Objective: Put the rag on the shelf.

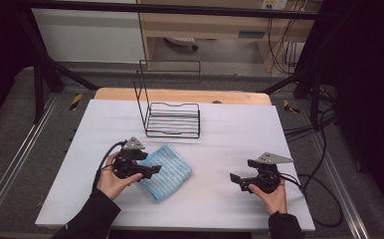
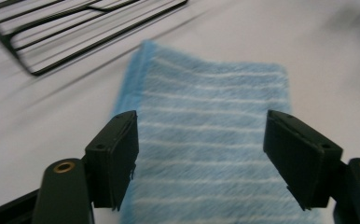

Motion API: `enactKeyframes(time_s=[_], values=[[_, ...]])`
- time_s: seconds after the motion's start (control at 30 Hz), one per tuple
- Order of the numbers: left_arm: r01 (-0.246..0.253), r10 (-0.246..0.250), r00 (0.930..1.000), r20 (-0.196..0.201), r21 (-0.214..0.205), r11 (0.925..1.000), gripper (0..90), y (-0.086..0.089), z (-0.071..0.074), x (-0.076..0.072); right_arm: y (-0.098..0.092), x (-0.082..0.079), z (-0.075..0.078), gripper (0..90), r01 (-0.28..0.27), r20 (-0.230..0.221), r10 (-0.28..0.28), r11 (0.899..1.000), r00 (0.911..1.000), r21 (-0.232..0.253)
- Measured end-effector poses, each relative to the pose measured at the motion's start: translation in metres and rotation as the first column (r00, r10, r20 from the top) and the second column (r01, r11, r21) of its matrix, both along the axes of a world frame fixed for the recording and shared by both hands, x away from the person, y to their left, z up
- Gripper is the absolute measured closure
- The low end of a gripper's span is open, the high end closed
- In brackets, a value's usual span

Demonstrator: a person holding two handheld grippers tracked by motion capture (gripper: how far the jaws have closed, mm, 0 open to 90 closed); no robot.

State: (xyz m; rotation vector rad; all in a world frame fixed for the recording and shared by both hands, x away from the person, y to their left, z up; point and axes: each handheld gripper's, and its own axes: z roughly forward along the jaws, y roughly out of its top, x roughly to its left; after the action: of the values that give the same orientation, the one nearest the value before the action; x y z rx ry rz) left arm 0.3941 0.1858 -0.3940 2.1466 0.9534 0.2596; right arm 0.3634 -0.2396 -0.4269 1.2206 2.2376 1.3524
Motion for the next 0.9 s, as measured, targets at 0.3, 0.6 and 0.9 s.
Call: enactKeyframes(time_s=[0.3,0.6,0.9], values=[[-0.048,0.049,0.9983,-0.031,0.022,0.9986,38.4,0.041,-0.021,0.004,0.040,0.005,0.006,10.1,-0.002,-0.016,0.002,1.000,0.9999,-0.020],[-0.046,0.049,0.9971,-0.058,0.055,0.9974,52.2,0.037,-0.036,0.017,0.096,0.016,0.003,31.7,-0.057,-0.059,0.055,0.998,0.9968,-0.031],[-0.020,0.023,0.9961,-0.085,0.044,0.9989,63.4,0.036,-0.043,0.018,0.134,0.024,-0.013,51.3,-0.052,-0.088,0.047,0.997,0.9951,-0.060]])
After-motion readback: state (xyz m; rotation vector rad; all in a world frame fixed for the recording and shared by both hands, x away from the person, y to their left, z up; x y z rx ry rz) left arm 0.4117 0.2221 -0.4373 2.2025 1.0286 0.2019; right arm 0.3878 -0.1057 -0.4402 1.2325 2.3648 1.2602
